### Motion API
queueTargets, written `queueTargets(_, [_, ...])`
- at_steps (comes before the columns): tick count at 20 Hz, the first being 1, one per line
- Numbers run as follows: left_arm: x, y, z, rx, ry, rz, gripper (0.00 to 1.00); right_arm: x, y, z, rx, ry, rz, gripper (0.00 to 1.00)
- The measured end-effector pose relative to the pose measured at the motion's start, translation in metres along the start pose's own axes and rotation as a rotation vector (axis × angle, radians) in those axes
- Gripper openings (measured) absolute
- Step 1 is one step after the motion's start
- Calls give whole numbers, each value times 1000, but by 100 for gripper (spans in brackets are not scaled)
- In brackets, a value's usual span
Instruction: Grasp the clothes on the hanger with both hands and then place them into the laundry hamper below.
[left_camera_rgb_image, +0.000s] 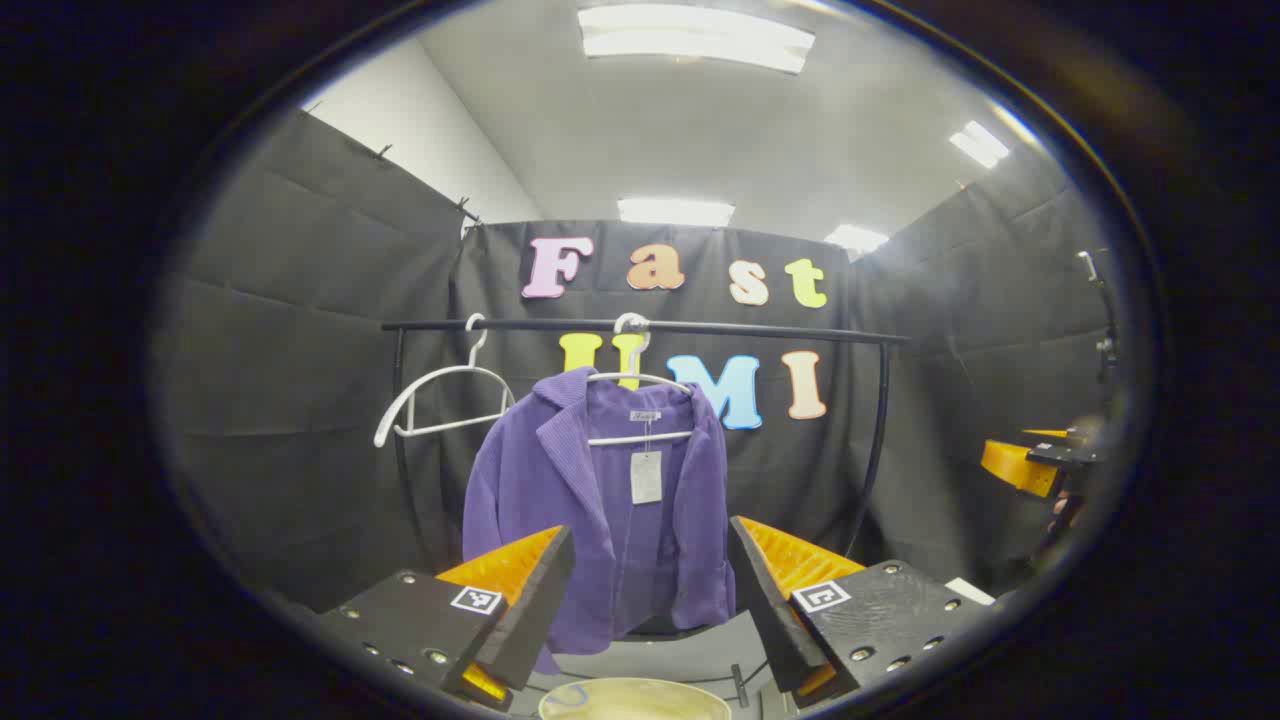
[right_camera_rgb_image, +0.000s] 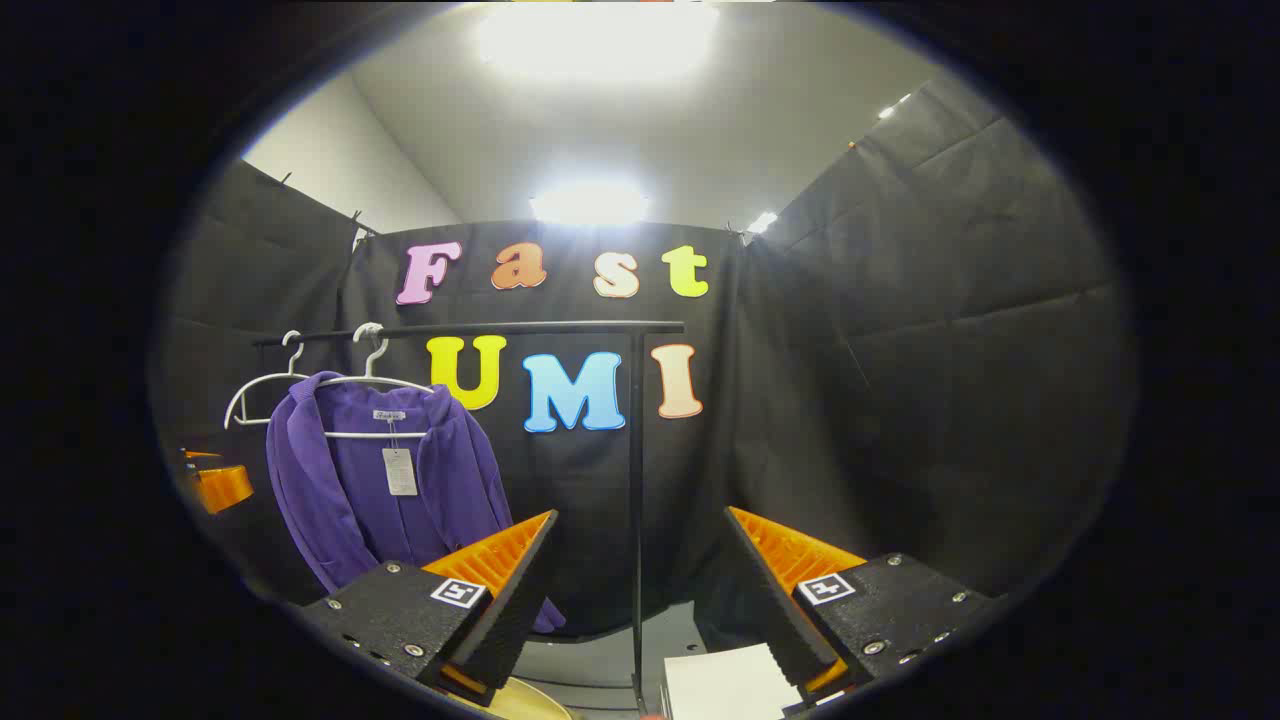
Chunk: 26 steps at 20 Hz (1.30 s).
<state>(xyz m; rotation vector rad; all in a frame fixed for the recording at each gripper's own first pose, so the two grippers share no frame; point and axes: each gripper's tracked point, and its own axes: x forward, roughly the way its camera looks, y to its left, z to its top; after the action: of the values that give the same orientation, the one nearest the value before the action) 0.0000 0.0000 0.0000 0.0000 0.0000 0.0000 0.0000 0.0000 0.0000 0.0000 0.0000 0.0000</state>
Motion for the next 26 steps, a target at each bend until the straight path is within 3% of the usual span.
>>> queueTargets(1, [-1, 5, -4, 29, 12, 18, 94, 1, 3, -2, -1, 4, -1, 97])
queueTargets(2, [-1, 6, -3, 49, 11, 26, 84, 1, 4, -2, -2, 7, -2, 97])
queueTargets(3, [-2, 2, -4, 52, 10, 20, 83, 2, 5, -1, -1, 4, -4, 97])
queueTargets(4, [-2, 0, -5, 44, 10, 5, 94, 2, 7, 0, 0, 2, -5, 97])
queueTargets(5, [-3, -2, -4, 31, 0, -16, 95, 3, 11, -1, 1, 4, -2, 97])
queueTargets(6, [-4, -4, -1, 22, -11, -29, 89, 2, 15, 0, 3, 7, 3, 97])
queueTargets(9, [-4, -5, -4, 12, -16, -55, 92, 1, 22, 2, -2, -5, 11, 97])
queueTargets(14, [-1, -5, -8, 48, -28, -67, 86, 1, 37, -2, -6, 5, 19, 97])
queueTargets(19, [0, -4, -12, 29, -19, -84, 88, 2, 57, -1, -19, 30, 44, 97])
queueTargets(20, [0, -1, -11, 28, -19, -80, 93, 2, 61, 3, -26, 28, 49, 97])
queueTargets(25, [3, 18, -9, -5, -17, -39, 89, 10, 104, 16, -17, 19, 146, 97])
queueTargets(26, [5, 22, -8, -12, -16, -24, 94, 13, 115, 20, -14, 14, 169, 97])
